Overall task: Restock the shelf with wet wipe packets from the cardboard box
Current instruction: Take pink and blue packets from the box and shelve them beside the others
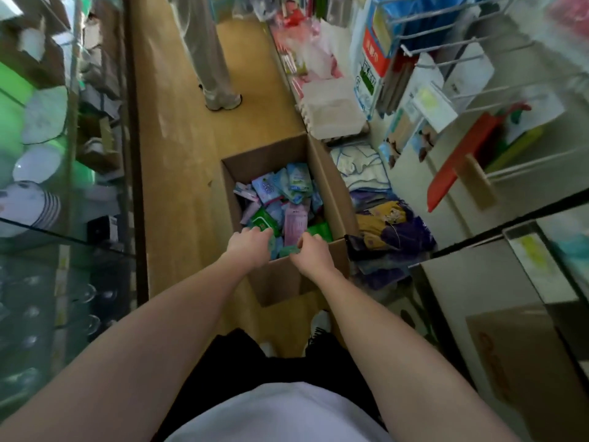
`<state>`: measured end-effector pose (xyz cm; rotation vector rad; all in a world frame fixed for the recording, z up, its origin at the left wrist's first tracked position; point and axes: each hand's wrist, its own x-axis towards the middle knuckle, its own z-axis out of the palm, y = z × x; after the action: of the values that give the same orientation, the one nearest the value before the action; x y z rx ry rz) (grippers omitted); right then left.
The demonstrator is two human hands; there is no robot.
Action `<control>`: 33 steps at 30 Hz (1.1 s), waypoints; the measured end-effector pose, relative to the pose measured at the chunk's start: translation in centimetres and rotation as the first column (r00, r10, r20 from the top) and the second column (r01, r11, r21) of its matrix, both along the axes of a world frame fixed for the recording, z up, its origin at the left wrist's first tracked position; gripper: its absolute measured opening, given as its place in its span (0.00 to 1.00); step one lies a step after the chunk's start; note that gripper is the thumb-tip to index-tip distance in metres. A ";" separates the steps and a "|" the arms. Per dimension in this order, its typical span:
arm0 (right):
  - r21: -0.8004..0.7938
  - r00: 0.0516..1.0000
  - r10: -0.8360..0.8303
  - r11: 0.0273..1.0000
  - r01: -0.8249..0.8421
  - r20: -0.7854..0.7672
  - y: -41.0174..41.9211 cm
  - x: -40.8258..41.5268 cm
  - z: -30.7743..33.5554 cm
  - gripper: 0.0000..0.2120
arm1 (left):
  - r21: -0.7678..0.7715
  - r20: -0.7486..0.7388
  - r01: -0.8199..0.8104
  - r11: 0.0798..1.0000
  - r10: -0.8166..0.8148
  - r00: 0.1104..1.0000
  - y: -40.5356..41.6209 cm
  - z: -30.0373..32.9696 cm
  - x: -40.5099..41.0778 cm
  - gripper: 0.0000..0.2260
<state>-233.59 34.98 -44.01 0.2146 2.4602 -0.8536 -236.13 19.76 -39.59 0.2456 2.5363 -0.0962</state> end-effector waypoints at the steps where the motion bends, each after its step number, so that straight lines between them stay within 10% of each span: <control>1: 0.000 1.000 0.008 1.000 -0.008 0.007 -0.3 -0.5 -0.2 0.13 | -0.001 0.006 -0.006 1.000 0.006 1.000 -0.3 -0.3 -0.4 0.17; 27: 0.194 0.840 -0.433 0.901 0.389 0.326 -4.2 -15.1 -12.8 0.23 | 0.107 0.276 0.408 0.907 -0.421 0.864 -2.5 -15.1 -20.6 0.18; 33: 0.161 0.786 -0.499 0.865 0.475 0.364 -3.4 -17.1 -18.8 0.24 | 0.191 0.267 0.247 0.950 -0.292 0.918 -1.6 -20.2 -22.9 0.22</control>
<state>-250.73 31.60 -62.80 0.9872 2.0639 -0.8351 -259.05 18.12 -59.74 0.6263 2.2029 0.0280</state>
